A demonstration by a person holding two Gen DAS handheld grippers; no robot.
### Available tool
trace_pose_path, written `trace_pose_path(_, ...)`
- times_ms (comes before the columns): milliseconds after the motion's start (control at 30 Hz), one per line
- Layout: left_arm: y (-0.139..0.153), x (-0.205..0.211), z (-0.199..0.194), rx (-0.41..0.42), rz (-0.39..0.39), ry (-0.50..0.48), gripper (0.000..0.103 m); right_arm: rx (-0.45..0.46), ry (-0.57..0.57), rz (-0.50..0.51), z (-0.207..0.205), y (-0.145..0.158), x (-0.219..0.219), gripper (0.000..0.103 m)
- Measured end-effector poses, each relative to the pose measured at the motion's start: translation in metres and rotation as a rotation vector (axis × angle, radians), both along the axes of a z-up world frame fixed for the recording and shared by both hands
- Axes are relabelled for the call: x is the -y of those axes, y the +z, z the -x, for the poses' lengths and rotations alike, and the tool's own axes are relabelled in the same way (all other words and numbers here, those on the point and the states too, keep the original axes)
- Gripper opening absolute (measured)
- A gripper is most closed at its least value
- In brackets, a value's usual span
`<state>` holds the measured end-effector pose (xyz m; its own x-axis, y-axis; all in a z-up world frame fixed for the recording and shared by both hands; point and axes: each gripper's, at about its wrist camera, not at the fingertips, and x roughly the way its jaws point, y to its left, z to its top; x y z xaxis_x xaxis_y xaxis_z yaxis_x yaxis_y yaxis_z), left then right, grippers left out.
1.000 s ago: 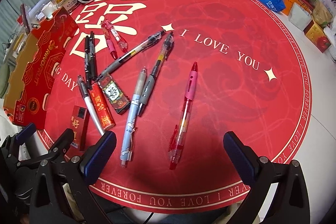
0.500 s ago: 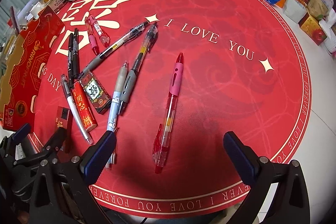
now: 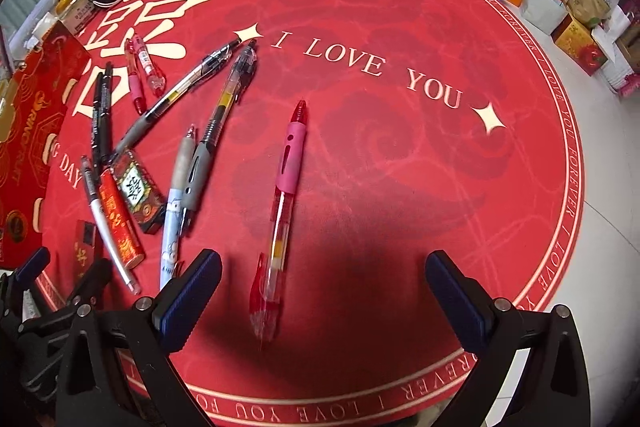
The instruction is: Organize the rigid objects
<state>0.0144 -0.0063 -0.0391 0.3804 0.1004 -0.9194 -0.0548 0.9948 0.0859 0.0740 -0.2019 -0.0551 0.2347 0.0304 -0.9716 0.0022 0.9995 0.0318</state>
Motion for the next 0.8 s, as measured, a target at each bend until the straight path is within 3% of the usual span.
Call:
trace_pose_path(300, -0.005, -0.008, -0.006, 0.010, 0.086, 0.014, 0.103, 0.040, 0.048, 0.028, -0.009, -0.005, -0.013, 0.103)
trace_pose_path(800, -0.004, -0.007, 0.004, 0.050, 0.081, 0.022, 0.103, 0.074, 0.053, 0.031, 0.007, -0.005, -0.011, 0.103)
